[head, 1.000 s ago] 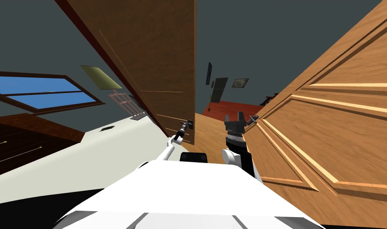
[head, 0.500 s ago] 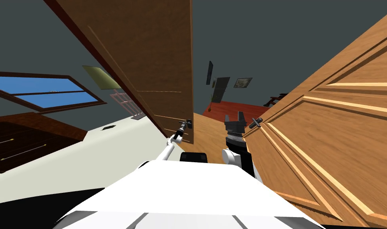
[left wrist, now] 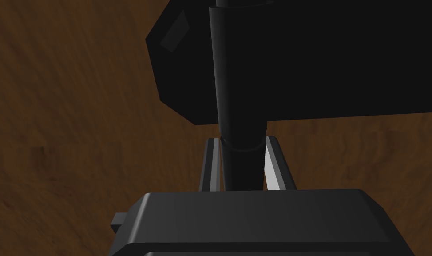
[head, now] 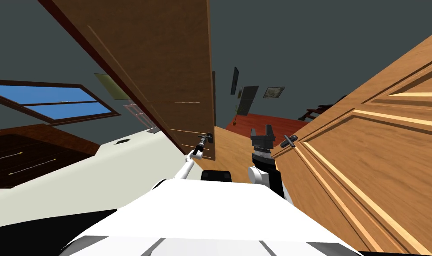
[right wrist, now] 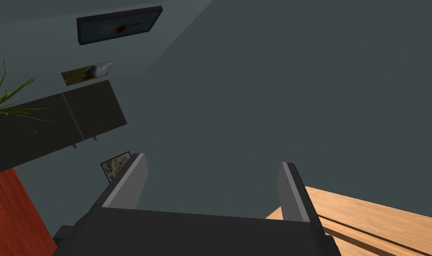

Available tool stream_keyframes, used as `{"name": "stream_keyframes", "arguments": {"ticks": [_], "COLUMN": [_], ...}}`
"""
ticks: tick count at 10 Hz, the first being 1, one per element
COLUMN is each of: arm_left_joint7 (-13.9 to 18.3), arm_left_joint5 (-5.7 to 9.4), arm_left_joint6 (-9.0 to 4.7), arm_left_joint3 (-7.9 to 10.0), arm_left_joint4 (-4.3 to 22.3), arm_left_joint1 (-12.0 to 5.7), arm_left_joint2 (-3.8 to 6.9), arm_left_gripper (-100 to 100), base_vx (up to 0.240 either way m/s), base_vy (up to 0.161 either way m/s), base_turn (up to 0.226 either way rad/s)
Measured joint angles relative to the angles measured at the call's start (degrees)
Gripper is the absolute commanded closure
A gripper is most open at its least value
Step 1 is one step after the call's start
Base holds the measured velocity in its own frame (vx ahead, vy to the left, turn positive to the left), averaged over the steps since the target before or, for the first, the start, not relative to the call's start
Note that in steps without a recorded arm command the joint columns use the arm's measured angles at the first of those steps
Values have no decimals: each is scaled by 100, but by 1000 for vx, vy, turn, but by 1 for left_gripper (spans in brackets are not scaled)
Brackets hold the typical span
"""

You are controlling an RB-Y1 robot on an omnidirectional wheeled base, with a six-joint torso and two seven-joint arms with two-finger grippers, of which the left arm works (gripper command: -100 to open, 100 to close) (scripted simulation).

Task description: Push the door open

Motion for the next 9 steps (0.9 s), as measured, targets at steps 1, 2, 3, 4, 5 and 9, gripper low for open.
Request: {"name": "stream_keyframes", "arguments": {"ticks": [1,2,3,4,5,9], "arm_left_joint7": [-17,-30,-50,-80,-86,-151], "arm_left_joint5": [4,9,13,17,28,43], "arm_left_joint6": [-9,11,-4,-13,9,-39], "arm_left_joint3": [64,122,203,292,362,615], "arm_left_joint4": [59,56,101,189,196,323], "arm_left_joint1": [-29,-32,-44,-103,-118,-207], "arm_left_joint2": [-14,-13,-23,-47,-31,-52], "arm_left_gripper": [100,100,100,100,100,100], "base_vx": [83,113,121,126,150,129], "base_vy": [-99,-149,-139,-132,-142,-91], "base_turn": [35,65,84,54,60,49]}}
